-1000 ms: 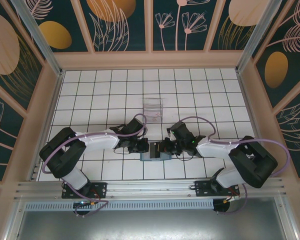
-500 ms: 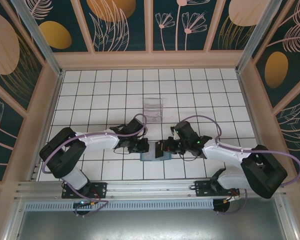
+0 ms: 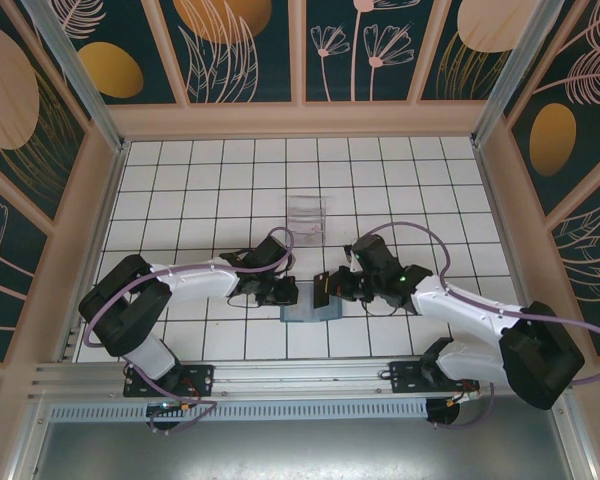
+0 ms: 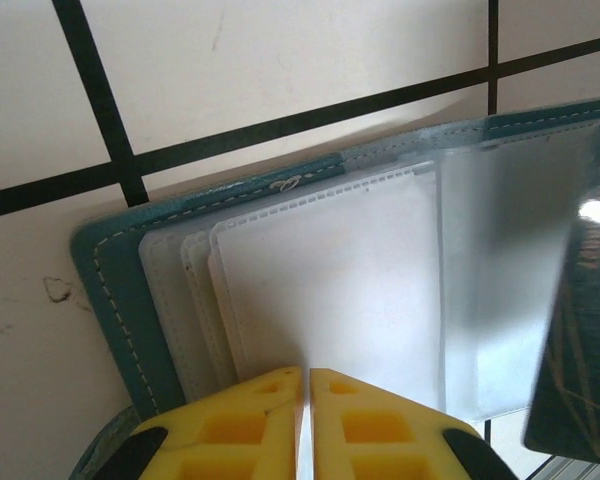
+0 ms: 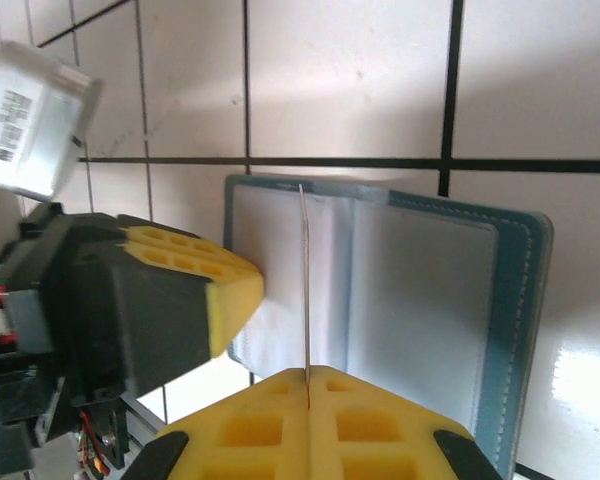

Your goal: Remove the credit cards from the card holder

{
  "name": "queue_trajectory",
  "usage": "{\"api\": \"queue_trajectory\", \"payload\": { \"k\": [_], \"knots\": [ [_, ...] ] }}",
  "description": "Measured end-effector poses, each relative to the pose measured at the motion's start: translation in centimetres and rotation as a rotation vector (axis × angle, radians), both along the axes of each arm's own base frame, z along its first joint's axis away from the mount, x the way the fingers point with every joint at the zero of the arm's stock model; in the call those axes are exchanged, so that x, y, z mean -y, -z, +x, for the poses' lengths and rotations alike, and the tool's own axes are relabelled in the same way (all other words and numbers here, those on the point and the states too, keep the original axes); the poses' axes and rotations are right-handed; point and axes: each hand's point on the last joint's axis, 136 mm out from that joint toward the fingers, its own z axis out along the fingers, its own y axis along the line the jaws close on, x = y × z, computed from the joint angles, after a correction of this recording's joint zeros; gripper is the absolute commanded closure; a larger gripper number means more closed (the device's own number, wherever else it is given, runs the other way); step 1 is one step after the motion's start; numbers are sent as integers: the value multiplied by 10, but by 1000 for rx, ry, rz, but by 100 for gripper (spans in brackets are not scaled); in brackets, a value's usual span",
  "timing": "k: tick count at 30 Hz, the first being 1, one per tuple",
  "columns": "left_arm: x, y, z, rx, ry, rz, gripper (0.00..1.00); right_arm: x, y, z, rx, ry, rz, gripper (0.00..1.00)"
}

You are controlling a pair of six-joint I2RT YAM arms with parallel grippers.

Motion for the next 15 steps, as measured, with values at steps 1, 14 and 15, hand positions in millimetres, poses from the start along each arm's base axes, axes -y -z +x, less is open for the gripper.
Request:
{"api": "queue_trajectory", "payload": {
  "k": [1,14,15],
  "knots": [
    [-1,0,0,0,-1,3,87,-1,-4,2,12,-3,0,98],
    [-9,-11,5,36,-26,41,81,6,-41,26,255,-190,-212,99],
    [-10,-10,6,40,-29,45,81,7,-41,28,273,-216,-242,99]
  ]
}}
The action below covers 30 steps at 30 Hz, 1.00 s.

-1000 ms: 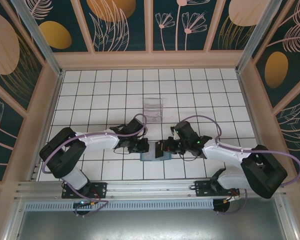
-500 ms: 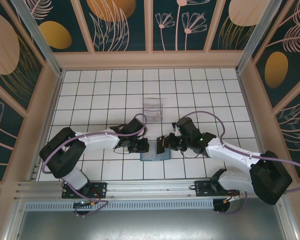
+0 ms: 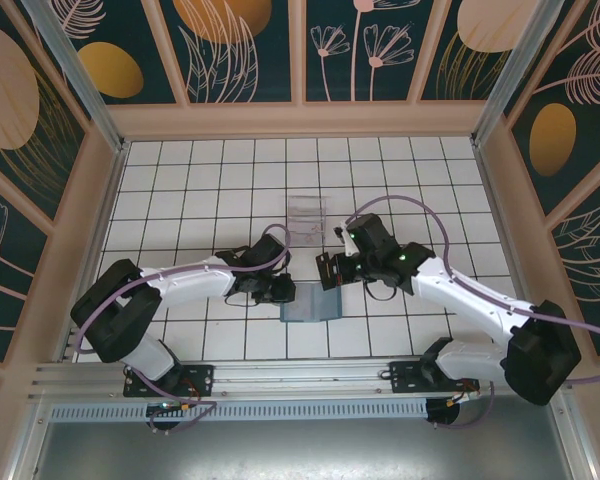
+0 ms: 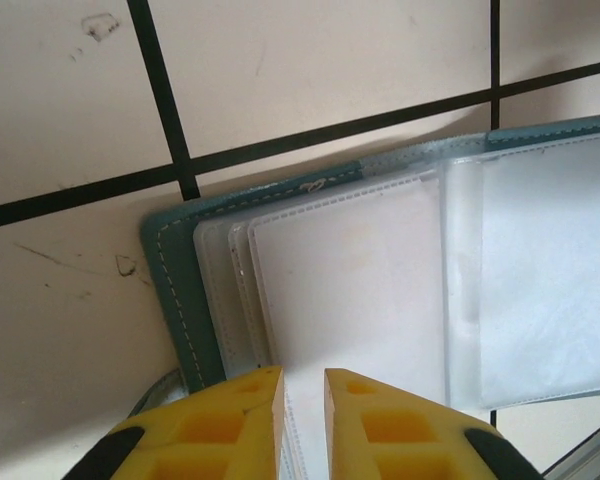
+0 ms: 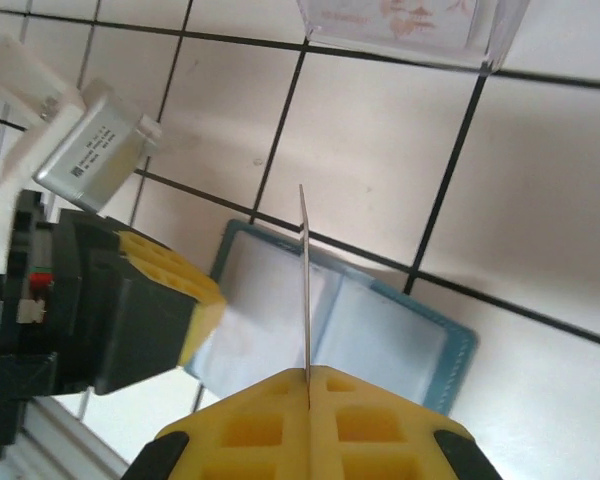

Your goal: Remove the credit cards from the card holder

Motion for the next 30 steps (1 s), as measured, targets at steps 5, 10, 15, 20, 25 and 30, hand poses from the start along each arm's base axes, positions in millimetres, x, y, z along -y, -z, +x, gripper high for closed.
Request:
{"api": "queue_trajectory", "payload": {
  "k": [5,10,15,20,25,30],
  "knots": [
    [-3,-3,3,23,-13,11,80,2,-2,10,102,-180,-154,98],
    [-6,-7,5,39,-23,17,80,2,-7,14,191,-391,-278,100],
    [-9,-6,7,46,-31,33,80,-2,-16,28,269,-569,-393,100],
    [-10,-10,8,58,-39,30,80,-1,-12,38,320,-712,-499,100],
    [-10,-17,11,78,-51,22,80,-5,-17,49,388,-832,-561,100],
    [-13,-17,8,78,-59,23,79,-14,-27,70,460,-905,-591,100]
  ]
}}
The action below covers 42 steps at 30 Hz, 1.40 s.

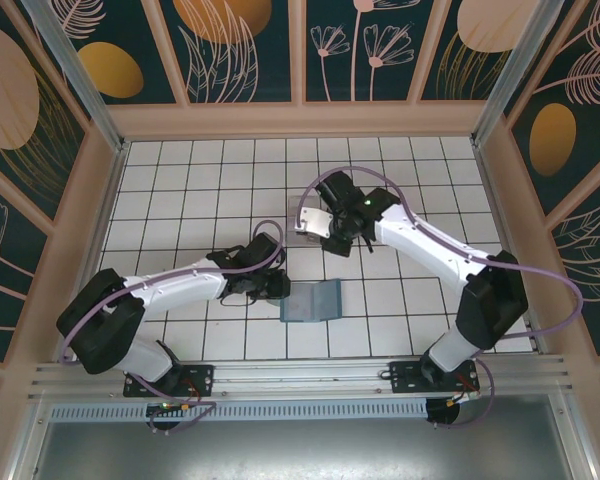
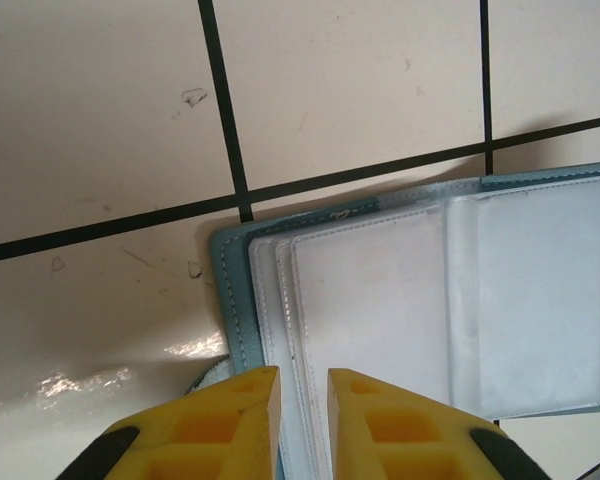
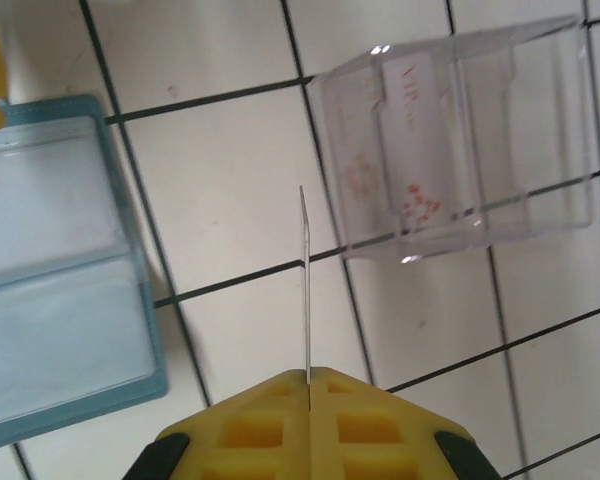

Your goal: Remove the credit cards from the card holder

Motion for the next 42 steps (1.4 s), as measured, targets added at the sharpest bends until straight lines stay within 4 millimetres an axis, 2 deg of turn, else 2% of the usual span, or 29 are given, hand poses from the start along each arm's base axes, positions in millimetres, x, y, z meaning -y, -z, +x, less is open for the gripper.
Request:
{"api": "queue_trajectory", "payload": {
  "k": [9,14,36,42],
  "knots": [
    [-10,0,-6,-1,-23,8,79,-14,-3,52,15,-44,-40,100],
    [-14,1,-7,-3,-39,15,79,-23,-1,72,0,-61,-52,100],
    [-23,5,-10,-11,-55,57,79,-51,30,114,-69,-134,-90,100],
    [-25,6,-11,-17,-56,67,79,-52,42,113,-108,-140,-99,100]
  ]
}}
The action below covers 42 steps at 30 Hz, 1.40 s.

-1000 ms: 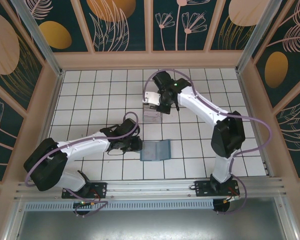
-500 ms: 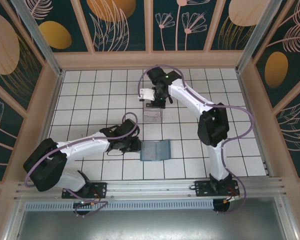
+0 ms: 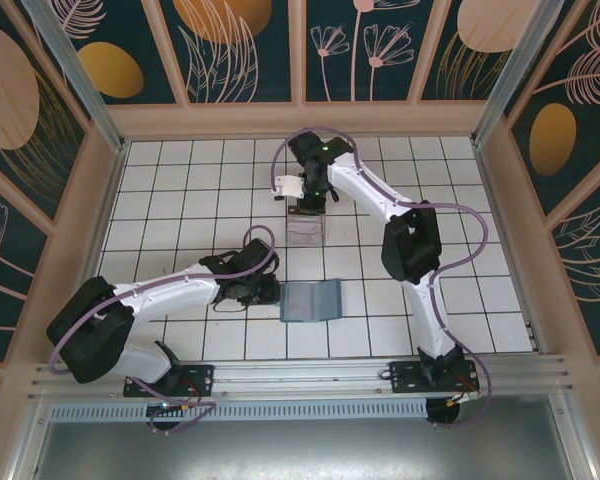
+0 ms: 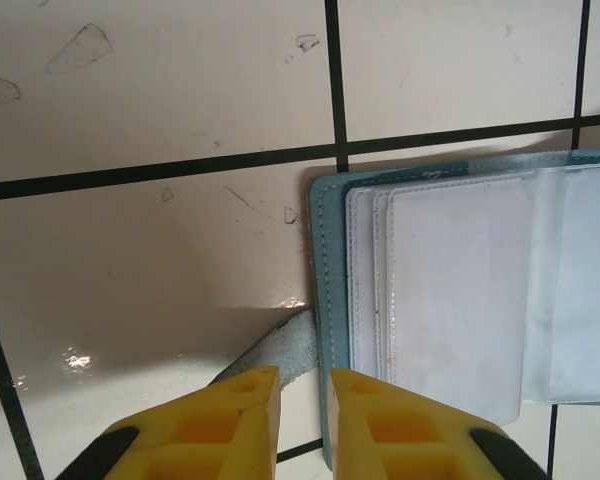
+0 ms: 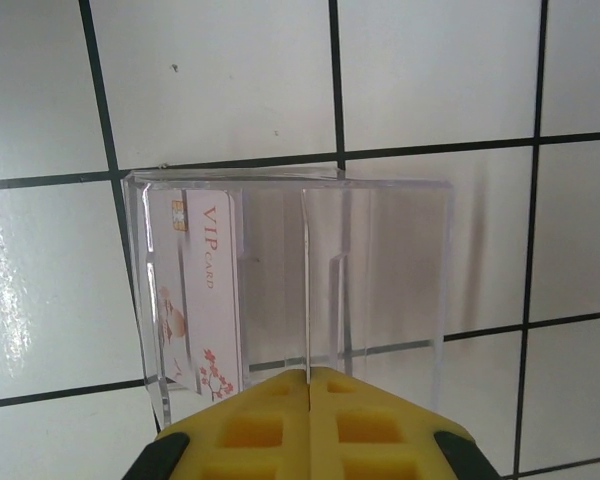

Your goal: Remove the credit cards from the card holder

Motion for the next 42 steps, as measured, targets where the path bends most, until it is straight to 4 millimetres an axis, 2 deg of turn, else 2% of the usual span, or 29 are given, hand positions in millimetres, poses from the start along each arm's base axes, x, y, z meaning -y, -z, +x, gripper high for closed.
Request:
{"api": "queue_trajectory", "payload": {
  "k": [7,14,15,18,28,42],
  "knots": [
    [0,0,0,-1,0,2,79,1,19,-7,-66,-4,-19,100],
    [0,0,0,-2,0,2,79,1,28,-11,-101,-6,-21,100],
    [0,0,0,-2,0,2,79,1,28,-12,-104,-6,-20,99],
    [0,0,0,-2,0,2,79,1,31,-11,-111,-3,-19,89],
    [0,0,0,-1,0,2,79,2,28,-7,-101,3,-12,84],
    [-1,0,0,1,-2,5,80,7,23,18,22,32,-53,80]
  ]
}}
